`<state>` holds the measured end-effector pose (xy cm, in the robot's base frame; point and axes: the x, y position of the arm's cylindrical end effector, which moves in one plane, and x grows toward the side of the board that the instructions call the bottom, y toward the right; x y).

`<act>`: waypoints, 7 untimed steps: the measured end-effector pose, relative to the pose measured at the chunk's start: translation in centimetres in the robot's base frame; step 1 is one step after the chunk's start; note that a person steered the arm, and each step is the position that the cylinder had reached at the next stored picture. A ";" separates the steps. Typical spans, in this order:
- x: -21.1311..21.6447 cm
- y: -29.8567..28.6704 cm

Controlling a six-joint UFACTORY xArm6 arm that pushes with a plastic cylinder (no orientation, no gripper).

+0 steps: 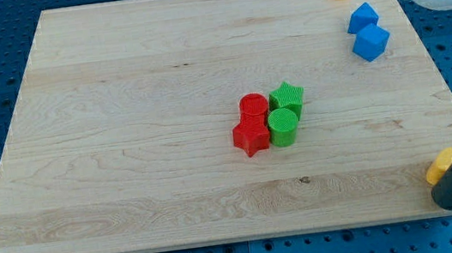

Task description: Move the yellow heart to the left of the blue cube

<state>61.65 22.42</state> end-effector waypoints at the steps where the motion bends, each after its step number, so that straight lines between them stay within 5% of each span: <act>1: -0.9 0.0; 3: -3.7 0.0; 7: -1.2 3.8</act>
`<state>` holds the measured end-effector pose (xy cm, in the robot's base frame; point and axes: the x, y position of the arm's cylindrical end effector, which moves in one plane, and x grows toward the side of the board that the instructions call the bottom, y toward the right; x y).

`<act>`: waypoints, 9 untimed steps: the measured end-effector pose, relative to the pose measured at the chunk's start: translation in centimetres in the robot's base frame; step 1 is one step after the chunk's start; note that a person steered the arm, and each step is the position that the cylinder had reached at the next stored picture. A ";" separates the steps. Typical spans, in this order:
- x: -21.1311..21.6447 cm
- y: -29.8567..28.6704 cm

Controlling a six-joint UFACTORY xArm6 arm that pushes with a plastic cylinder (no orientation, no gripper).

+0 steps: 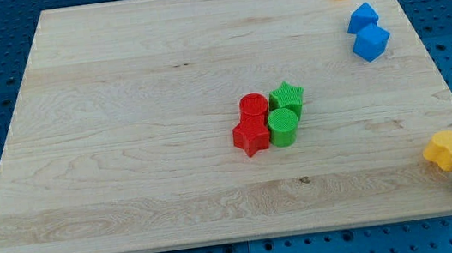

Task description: Move the yellow heart to the left of the blue cube

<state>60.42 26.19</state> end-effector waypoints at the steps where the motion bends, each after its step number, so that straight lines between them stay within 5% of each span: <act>1: 0.0 -0.1; 4: -4.3 -0.5; 9: -4.6 -3.2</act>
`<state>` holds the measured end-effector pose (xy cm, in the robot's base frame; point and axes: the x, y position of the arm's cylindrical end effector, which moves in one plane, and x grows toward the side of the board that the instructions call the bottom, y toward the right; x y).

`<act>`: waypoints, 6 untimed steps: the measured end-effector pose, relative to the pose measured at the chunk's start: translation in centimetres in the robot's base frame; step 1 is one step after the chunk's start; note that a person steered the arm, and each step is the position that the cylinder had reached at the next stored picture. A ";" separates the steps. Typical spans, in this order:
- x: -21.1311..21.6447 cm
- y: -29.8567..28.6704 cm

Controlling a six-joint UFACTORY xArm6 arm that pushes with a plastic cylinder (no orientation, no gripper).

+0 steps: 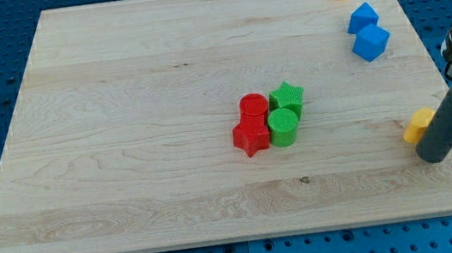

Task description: Move the yellow heart to the left of the blue cube

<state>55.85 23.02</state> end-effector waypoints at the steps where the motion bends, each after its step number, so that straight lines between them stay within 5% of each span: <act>1: -1.2 0.0; 4: -7.1 0.0; 6: -6.3 2.3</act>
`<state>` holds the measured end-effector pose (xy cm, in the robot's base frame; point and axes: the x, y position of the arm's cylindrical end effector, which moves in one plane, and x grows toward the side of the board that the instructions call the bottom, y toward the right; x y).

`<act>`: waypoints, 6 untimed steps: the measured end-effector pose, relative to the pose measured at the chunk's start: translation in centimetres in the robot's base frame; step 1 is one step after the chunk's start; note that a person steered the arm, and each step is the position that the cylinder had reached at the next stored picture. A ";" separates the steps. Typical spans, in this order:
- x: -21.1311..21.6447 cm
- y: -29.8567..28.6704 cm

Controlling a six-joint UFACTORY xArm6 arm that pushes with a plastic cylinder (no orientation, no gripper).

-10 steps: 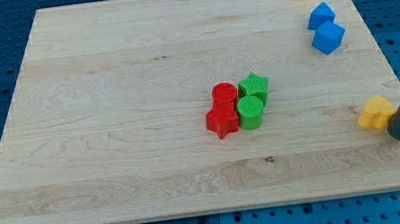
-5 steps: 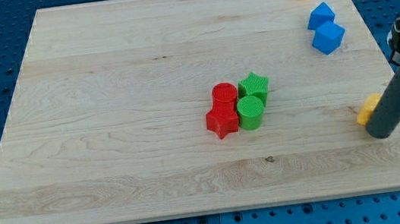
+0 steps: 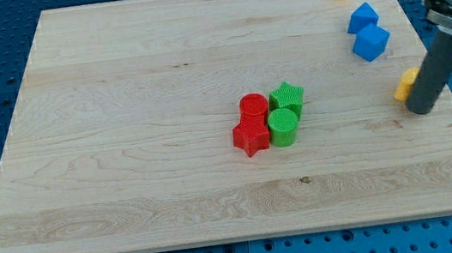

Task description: Move the yellow heart to the left of the blue cube

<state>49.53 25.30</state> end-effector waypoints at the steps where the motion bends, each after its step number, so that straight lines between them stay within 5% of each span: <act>1: 0.4 2.0; 4: -4.3 -0.2; 6: -2.2 -0.5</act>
<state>47.32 24.83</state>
